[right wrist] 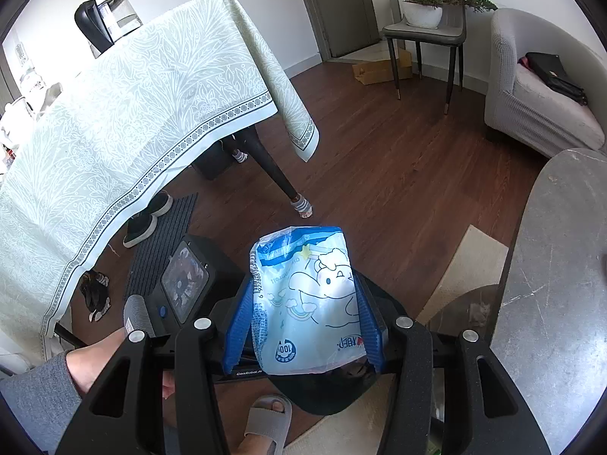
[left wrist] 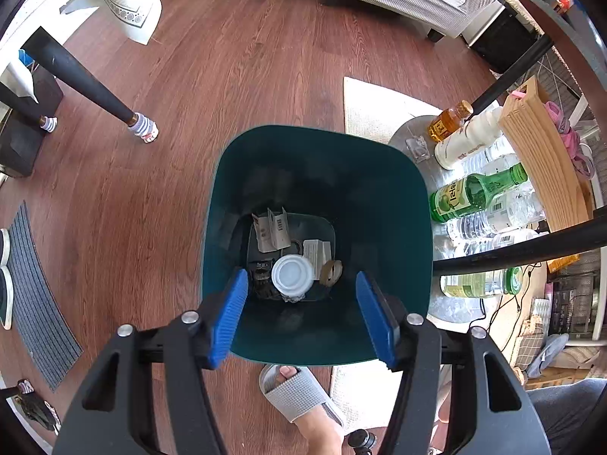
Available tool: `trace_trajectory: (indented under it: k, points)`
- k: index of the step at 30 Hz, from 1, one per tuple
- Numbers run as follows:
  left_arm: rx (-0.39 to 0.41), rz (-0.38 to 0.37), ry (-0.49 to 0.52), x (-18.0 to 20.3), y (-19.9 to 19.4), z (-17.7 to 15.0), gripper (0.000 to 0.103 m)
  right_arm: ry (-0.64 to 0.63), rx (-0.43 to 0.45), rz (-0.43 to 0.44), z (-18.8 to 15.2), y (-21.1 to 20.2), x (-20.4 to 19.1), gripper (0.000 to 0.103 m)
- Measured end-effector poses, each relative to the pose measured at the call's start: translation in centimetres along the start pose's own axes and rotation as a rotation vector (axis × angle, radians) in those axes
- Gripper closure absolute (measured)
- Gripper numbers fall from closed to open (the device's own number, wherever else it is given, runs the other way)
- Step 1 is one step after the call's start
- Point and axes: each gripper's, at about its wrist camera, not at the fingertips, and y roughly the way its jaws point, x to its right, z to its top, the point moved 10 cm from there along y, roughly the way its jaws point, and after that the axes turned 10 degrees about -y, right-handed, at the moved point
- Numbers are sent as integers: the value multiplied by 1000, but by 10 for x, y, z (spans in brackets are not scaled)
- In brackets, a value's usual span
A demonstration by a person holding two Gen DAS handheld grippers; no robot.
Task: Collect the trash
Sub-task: 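Open the left tool to drop the bottle cap while the right tool releases the tissue pack, then move both open tools back over the table toward the cap and paper ball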
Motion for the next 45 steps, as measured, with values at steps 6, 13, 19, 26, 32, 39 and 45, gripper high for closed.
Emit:
trace_trajectory:
  k: [6,13,19,26,32,39,45]
  points:
    - [25,-9,-37,-11,-9,5,48,-12,-33,-3,-6,18,-4,52]
    - [89,8,-108,-39,-31,16,62,-16,-110,-21,-23,49,-4,52]
    - [210,-13,-150,-48,-71,30,71,-27,-176,-22,-42,79,-10,52]
    - [324,-55,-134,-34,-118,43,79,-29,-254,-27,-67,107,-9,52]
    - [385,-90,-97,-7,-145,52,80,-49,-320,-38,-88,128,-7,50]
    - [437,-111,-62,18,-171,58,80,-68,-330,-42,-94,136,-10,43]
    - [480,-115,-43,31,-194,56,80,-78,-360,-62,-102,148,-8,36]
